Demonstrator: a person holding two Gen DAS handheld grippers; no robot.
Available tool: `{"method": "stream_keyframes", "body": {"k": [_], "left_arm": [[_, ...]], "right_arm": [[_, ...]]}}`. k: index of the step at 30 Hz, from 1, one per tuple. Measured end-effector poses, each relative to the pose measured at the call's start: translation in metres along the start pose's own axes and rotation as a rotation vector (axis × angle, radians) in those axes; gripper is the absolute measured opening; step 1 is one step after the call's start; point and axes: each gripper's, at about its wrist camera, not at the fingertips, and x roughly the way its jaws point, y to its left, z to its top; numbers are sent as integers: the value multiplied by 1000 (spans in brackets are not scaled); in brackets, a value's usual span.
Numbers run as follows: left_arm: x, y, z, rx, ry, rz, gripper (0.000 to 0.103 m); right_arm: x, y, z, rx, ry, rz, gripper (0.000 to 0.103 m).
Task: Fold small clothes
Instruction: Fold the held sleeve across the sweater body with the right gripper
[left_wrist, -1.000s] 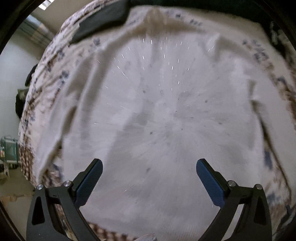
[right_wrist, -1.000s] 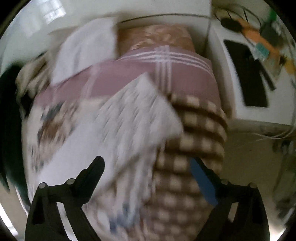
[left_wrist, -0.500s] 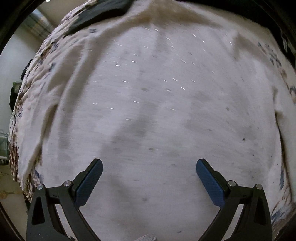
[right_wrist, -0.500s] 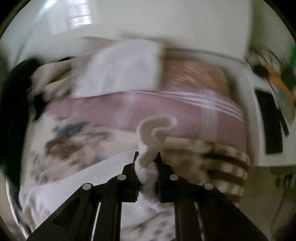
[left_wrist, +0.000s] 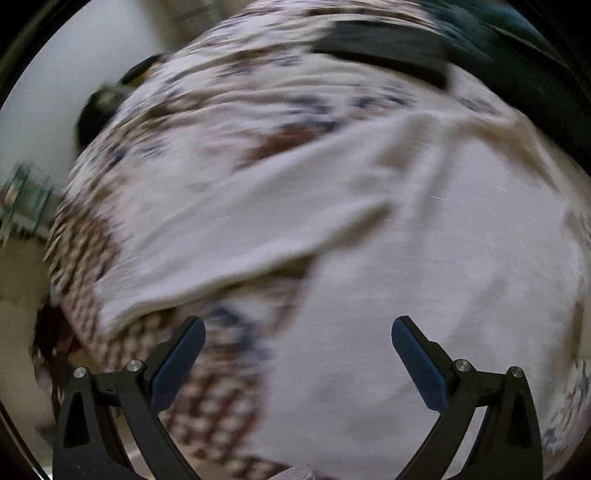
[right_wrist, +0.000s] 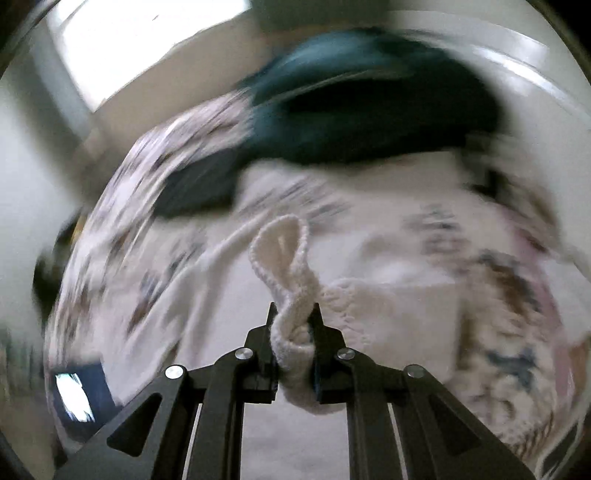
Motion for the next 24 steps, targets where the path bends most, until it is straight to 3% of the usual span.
{"method": "stream_keyframes", "body": {"k": [4,9,12,21,23,24], "left_arm": [[8,72,-14,-90,24,75,103],[35,130,-32,-166,93,132,103],[46,147,-40,-196,117,138,103],[62,170,-44,-255,152,126,103],[63,179,-43,-276,151,124,103],[64,188,-41,-307,147,117,103]], "right_arm": [[73,112,-78,-213,189,21,13],[130,174,-156,-340,318,-22,13],[148,176,-179,-358,363,-60,13],[170,192,-201,-401,395,-112,13],[176,195,-210,-410,444,-107,18],[179,195,-211,-384,504,-58,19]]}}
